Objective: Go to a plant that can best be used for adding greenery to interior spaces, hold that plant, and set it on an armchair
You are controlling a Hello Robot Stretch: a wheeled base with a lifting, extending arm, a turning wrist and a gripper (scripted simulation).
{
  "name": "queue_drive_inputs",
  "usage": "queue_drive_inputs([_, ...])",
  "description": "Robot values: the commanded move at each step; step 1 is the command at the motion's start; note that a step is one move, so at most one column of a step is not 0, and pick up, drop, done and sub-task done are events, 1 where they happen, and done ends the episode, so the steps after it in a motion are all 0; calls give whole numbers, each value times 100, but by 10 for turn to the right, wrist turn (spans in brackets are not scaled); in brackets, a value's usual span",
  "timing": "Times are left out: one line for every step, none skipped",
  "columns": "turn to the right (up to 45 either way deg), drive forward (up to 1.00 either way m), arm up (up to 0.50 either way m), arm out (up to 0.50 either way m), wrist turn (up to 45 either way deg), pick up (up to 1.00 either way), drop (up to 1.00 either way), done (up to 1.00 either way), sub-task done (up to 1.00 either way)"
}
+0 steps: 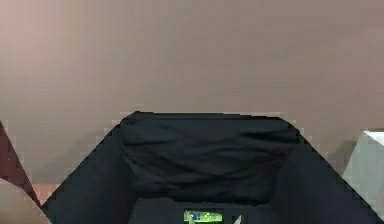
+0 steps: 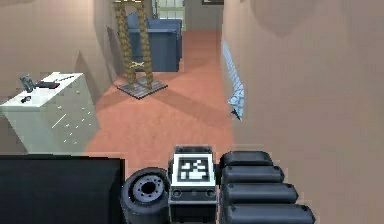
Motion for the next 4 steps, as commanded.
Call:
queue_drive_inputs([-450, 0, 0, 0, 0, 0, 0, 0, 0])
queue_drive_inputs([-240, 0, 0, 0, 0, 0, 0, 0, 0])
queue_drive_inputs([0, 0, 0, 40, 0, 0, 0, 0, 0])
queue_drive_inputs([0, 0, 0, 0, 450, 0, 0, 0, 0])
